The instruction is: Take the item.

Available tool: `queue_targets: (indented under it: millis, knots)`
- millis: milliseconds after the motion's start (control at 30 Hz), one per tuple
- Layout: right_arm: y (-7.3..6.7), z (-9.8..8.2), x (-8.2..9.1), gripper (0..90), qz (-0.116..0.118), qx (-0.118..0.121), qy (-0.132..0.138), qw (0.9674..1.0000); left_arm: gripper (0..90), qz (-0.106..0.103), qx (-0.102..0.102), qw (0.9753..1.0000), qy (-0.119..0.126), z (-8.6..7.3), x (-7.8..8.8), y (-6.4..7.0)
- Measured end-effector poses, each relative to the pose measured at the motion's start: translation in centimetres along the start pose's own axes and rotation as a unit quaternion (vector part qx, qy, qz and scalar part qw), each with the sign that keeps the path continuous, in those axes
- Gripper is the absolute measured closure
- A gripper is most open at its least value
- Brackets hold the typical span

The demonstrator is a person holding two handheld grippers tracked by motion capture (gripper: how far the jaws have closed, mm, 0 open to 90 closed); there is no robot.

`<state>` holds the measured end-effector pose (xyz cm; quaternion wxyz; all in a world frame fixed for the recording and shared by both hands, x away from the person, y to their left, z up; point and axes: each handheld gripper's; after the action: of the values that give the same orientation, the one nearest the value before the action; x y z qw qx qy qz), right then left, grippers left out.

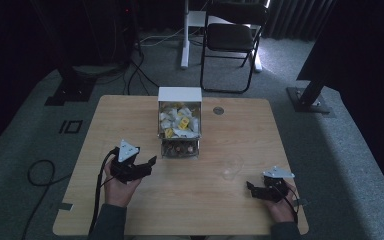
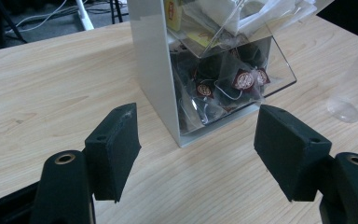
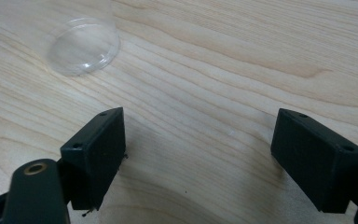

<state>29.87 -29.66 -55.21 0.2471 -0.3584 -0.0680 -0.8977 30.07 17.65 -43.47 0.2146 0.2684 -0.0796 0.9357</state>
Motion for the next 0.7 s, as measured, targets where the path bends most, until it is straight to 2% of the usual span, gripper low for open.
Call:
queue_targets:
  millis: [367, 700]
  knots:
    - [-0.02, 0.00, 0.00, 17.6, 0.001, 0.001, 0.000, 1.0000, 31.9, -0.007, -0.005, 0.9999, -0.007, 0.21, -0.67, 0.57]
    - [-0.38, -0.01, -0.02, 17.6, 0.003, 0.003, 0.000, 1.0000, 32.3, -0.015, -0.011, 0.9998, -0.004, 0.50, -1.05, 1.01]
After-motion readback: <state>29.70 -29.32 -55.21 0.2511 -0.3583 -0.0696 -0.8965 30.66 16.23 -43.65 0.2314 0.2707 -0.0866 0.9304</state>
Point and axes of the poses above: each handheld gripper's, and its own axes: x roughly backward along the jaws, z roughly out of its top, y roughly to its right, and after that the axes turned 4 degrees about z, right-handed
